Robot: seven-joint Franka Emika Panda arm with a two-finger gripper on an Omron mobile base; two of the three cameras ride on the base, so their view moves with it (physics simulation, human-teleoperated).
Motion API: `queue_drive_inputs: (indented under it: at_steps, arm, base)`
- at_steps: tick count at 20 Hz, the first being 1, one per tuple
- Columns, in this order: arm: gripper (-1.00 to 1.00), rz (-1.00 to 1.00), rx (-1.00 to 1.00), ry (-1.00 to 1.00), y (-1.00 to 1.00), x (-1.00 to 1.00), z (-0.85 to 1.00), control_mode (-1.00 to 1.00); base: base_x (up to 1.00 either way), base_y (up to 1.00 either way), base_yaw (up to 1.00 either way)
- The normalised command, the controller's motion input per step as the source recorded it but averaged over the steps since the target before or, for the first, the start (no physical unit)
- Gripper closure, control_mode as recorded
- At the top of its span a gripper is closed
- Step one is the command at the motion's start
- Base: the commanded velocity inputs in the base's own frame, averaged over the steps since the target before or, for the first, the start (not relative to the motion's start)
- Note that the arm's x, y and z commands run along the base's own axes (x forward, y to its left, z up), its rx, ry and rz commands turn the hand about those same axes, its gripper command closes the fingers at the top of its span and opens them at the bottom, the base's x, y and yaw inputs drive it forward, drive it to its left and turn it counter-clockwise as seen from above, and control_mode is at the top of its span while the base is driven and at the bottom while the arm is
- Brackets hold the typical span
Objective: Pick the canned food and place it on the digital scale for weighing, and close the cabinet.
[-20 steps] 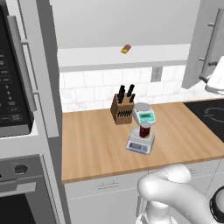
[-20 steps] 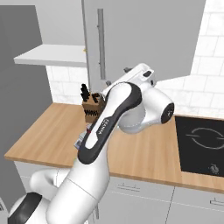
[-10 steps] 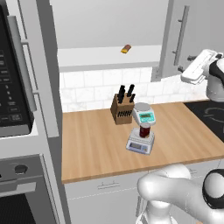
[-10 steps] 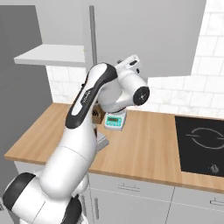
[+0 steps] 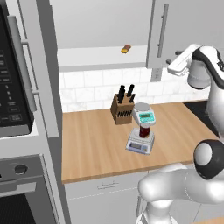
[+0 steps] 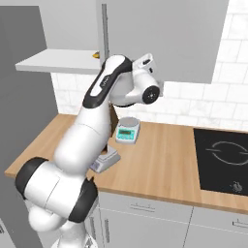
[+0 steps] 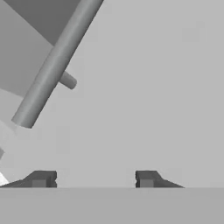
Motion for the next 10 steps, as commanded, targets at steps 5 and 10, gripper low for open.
queue_drive_inputs:
  at_steps: [5,10]
  arm:
    - [-1.0,-0.04,0.03,-0.09,0.03,0.27,-0.12,-1.0]
    - [-1.0,-0.09,0.08,-0.12,-0.01,-0.9,0.15,-1.0]
  base:
    - [0.0,0.0,0.0]
    - [0.0,0.0,0.0]
